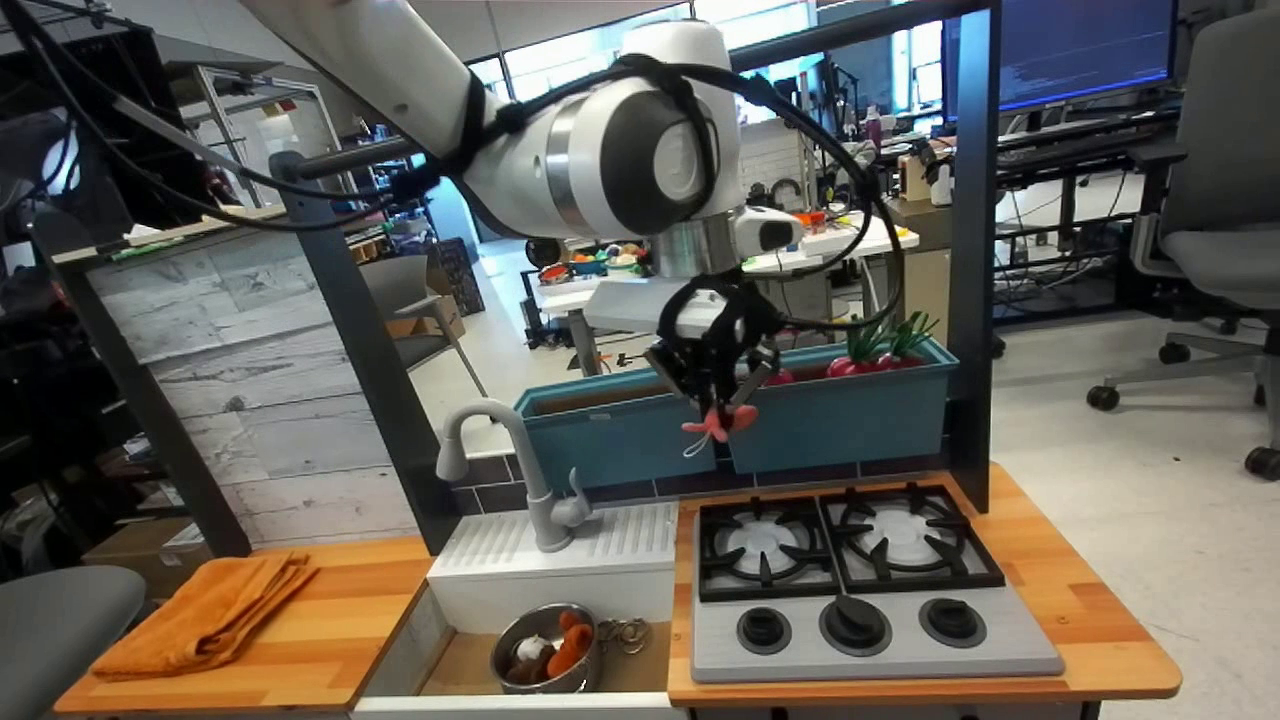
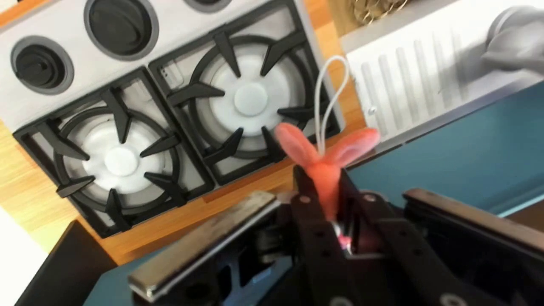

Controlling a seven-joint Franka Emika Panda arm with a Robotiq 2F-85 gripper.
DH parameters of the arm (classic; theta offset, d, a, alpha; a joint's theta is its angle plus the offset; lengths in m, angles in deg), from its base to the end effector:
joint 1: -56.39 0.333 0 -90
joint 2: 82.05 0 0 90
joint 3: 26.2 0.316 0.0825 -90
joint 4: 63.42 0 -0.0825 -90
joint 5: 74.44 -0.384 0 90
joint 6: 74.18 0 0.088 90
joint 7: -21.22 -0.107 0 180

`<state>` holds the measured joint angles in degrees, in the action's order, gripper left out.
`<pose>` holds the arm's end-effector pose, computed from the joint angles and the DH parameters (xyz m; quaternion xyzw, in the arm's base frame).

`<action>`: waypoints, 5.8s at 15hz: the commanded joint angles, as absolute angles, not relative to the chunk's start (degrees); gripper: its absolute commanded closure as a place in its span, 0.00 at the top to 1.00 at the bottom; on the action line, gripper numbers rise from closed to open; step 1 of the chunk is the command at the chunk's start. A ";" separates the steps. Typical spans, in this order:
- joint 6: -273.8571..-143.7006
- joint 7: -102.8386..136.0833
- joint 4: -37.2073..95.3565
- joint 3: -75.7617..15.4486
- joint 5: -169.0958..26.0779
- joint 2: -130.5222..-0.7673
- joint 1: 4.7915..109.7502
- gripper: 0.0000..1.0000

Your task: Pick up the plush toys on the stove and put them in the sink, then wipe the counter

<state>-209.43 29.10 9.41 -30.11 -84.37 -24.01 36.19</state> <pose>0.6929 -0.2933 0.1425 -0.9818 0.1823 -0.0479 0.0228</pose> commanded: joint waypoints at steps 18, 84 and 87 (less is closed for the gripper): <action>-217.11 32.51 24.59 -24.78 -75.45 -19.31 53.61 0.04; -221.94 18.74 23.48 -21.39 -66.69 -22.65 77.86 1.00; -221.99 16.18 15.09 -23.11 -65.59 -15.97 82.57 1.00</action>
<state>-223.04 19.43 25.52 -20.96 -67.67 -23.44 78.27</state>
